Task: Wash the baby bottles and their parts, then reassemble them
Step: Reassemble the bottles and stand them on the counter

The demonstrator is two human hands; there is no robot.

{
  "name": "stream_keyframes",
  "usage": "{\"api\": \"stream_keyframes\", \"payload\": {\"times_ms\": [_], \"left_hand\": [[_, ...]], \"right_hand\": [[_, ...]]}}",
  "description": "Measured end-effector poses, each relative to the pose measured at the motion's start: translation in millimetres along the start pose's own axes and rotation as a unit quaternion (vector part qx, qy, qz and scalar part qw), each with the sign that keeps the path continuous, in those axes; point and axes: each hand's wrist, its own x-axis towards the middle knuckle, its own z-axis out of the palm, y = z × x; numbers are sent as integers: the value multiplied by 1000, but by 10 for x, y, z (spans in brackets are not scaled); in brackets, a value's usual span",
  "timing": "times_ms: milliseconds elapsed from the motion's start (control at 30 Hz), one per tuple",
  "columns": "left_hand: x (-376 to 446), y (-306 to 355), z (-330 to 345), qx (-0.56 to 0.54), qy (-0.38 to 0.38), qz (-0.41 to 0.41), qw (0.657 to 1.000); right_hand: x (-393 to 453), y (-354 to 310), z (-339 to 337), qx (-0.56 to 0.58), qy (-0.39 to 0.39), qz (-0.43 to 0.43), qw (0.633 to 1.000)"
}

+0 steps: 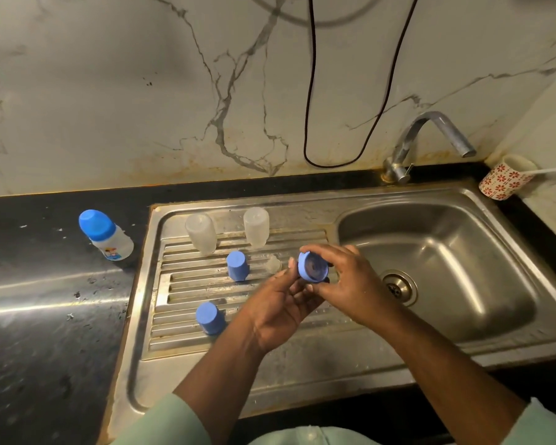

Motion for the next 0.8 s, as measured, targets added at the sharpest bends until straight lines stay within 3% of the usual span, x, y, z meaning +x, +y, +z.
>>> {"api": "stream_keyframes", "payload": {"times_ms": [200,333,467,600,700,800], "left_hand": [[50,-82,72,-3,54,45,998],[85,-74,74,68,105,58,990],[103,-128,78,62,152,114,980],[127,-129,77,35,201,64,977],[140,-136,35,27,191,-6,981],[105,-164,-68,14,111,-18,994]], "right_hand": [[-12,-120,-7,37,-11,14,999],[-49,-154,45,-37,-28,-20,999],[-119,-207,133,-71,13,-54,996],[-171,-179,180,-121,22,-88,989],[-183,-145,193,-83,13,-47,995],[-134,-162,156,-12,6,13,1000]]}}
